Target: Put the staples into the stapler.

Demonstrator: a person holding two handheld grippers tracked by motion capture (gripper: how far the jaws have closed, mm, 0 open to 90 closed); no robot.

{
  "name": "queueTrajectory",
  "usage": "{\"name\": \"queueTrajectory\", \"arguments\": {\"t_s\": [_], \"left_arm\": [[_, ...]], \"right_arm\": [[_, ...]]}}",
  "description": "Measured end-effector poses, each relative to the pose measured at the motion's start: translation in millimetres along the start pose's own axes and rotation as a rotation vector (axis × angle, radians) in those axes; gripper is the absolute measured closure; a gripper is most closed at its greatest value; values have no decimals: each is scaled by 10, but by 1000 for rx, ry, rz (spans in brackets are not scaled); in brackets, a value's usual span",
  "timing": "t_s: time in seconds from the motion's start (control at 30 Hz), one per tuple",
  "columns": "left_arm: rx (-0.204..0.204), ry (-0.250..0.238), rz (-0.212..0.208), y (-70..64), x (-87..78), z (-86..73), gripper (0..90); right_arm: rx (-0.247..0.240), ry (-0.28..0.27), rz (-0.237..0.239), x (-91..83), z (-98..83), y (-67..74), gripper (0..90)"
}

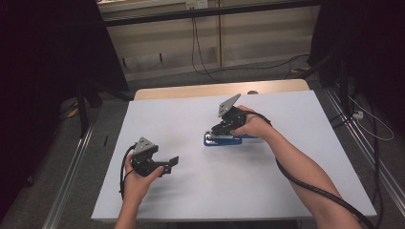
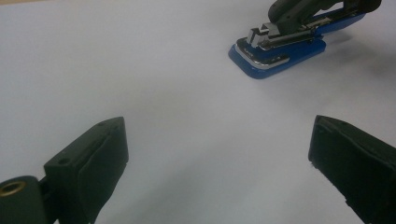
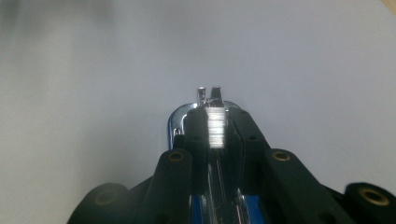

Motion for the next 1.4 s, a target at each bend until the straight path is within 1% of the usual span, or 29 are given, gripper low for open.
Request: {"name": "queueTrajectory", "arguments": {"t_s": [0.07,0.2,0.27,0.33,0.37,0.6,1.03,1.07,1.1,1.23,1.37,1.4], "left_arm": [[2,1,2,3,-1,-2,51],[2,2,3,13,-4,-6,50],[3,2,3,14,-5,-6,51],[-1,1,2,13,-2,-6,50],[4,4,5,16,-4,-6,51],[0,1,3,15,0,-5,51],[1,2,3,11,0,-4,51],[-1,0,2,9,1,-2,51],[0,0,4,11,1,-2,51],[3,3,4,13,4,-5,51],[-1,-1,3,13,2,-2,51],[1,-1,3,16,0,-2,51]], "right_arm": [[-9,2,1,7,4,-1,790],[-3,1,1,14,5,1,790],[-8,-3,1,12,7,-1,790],[-15,7,2,14,-2,3,790],[-14,8,1,14,-4,7,790],[-10,9,3,21,-8,9,790],[-21,7,5,54,10,3,789],[-15,10,5,57,9,4,789],[-23,6,5,61,11,1,789],[-27,9,3,71,22,6,788],[-15,8,2,86,36,6,784],[-24,6,2,92,42,5,784]]}}
Point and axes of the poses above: each handheld gripper's, and its own axes: x roughly forward along the jaws, z roughly out of its top, y roughly to its left, the point moved 7 cm from there along x, roughly forward along the jaws, and after that the axes turned 2 degrees about -z, right-handed, at the moved point
